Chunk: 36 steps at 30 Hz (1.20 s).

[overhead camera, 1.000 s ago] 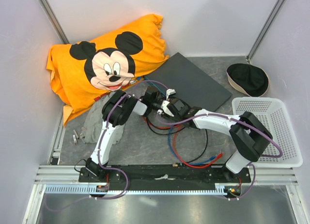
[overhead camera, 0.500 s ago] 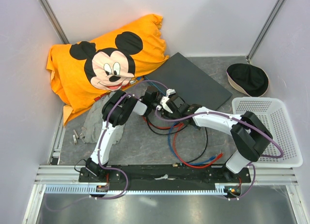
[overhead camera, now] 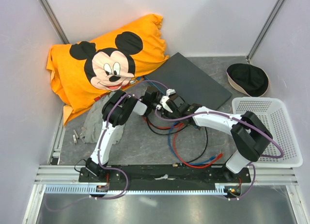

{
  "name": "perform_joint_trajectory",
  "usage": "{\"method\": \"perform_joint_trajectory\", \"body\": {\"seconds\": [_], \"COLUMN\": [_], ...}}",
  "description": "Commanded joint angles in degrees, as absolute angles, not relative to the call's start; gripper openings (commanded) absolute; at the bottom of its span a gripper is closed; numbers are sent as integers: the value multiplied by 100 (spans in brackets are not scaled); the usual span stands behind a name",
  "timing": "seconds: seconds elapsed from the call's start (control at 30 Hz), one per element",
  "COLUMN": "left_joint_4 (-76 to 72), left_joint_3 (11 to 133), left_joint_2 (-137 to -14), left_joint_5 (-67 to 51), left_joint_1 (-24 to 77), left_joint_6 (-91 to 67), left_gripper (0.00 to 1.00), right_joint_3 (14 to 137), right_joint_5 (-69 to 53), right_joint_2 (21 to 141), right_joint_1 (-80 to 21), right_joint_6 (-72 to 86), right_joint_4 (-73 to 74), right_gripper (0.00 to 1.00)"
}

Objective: Pull the plug from the switch port
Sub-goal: Pull the connector from the switch port.

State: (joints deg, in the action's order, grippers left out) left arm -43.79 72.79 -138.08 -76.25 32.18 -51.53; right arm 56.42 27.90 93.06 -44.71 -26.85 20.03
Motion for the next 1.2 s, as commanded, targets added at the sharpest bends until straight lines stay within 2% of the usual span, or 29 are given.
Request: {"method": "perform_joint_trajectory", "body": {"seconds": [0.0, 0.27, 0.43, 1.17], "left_joint_4": [-3999, -4069, -4131, -4271], "left_joint_3": [7567, 7576, 7559, 7559], "left_joint_2": [-14098, -14142, -14150, -14194], "left_joint_5": [-7119, -7119, -7119, -7119], "left_joint_1": [3164, 3173, 3173, 3182], "left_joint_6": [-5519, -5599, -5634, -5783], "left_gripper": [6, 6, 6, 6], "right_joint_3": [5713, 5572, 5590, 5687], "right_joint_5": [2777, 2646, 2592, 2724], "right_joint_2": [9255, 9272, 9351, 9448], "right_joint_1": [-4447, -4447, -4447, -4254], "right_joint_6": [-2689, -2611, -2531, -2575], "right_joint_4": [2004, 2083, 2092, 1969], "right_gripper": [49, 52, 60, 53]}}
